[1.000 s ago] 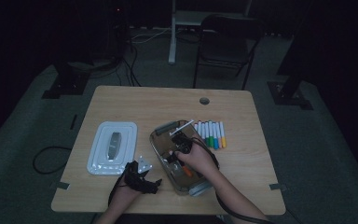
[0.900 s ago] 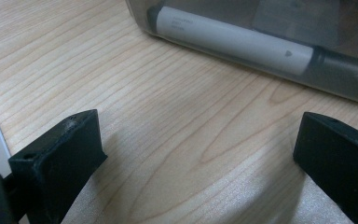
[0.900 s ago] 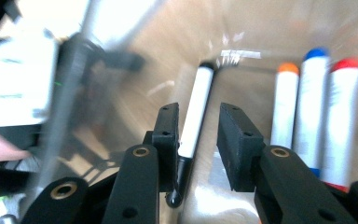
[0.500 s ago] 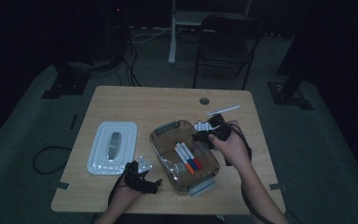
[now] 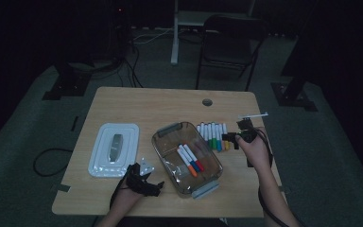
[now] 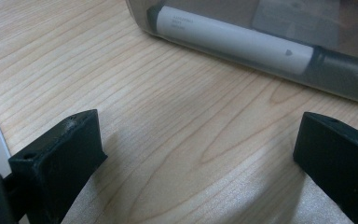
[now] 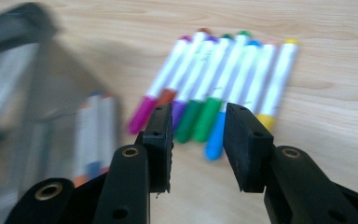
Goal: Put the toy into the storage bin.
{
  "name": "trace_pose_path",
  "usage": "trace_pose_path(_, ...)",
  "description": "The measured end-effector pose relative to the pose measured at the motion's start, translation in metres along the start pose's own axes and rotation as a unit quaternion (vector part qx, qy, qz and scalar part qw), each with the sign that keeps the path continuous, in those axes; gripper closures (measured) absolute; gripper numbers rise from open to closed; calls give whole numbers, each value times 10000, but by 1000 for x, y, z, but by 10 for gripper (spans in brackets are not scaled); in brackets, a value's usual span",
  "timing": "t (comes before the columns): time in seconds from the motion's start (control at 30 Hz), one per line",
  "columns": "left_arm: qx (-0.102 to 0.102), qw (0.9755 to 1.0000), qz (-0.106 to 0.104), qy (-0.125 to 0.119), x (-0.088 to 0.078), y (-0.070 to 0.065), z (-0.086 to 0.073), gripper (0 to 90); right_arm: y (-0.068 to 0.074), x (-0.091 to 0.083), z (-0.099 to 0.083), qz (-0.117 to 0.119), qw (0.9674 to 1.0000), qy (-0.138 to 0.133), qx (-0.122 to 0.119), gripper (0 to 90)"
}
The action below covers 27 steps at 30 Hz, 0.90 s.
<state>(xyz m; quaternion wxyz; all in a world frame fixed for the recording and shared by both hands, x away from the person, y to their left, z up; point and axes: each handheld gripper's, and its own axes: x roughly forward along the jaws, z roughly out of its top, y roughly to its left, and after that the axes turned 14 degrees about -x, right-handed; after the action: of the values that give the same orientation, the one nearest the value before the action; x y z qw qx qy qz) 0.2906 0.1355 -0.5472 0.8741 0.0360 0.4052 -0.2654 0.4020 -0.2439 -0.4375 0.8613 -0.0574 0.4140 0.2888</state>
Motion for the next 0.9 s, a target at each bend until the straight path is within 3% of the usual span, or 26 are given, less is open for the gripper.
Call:
trace_pose_path(0.17,-6,10000,-2,1,0,0,0,19,-21,23,-3,-308,9993,58,209,632)
trace_pose_path(0.33,0,10000,0,-1,0,0,0,19,-38,48,-2,-423,9984,88,373,614)
trace_pose_path(0.5,0,10000,-1,1,0,0,0,19,-53,69,-4,-703,9960,245,496,622)
trace_pose_path(0.9,-6,10000,-2,0,0,0,0,19,-64,92,-7,-888,9921,567,678,675)
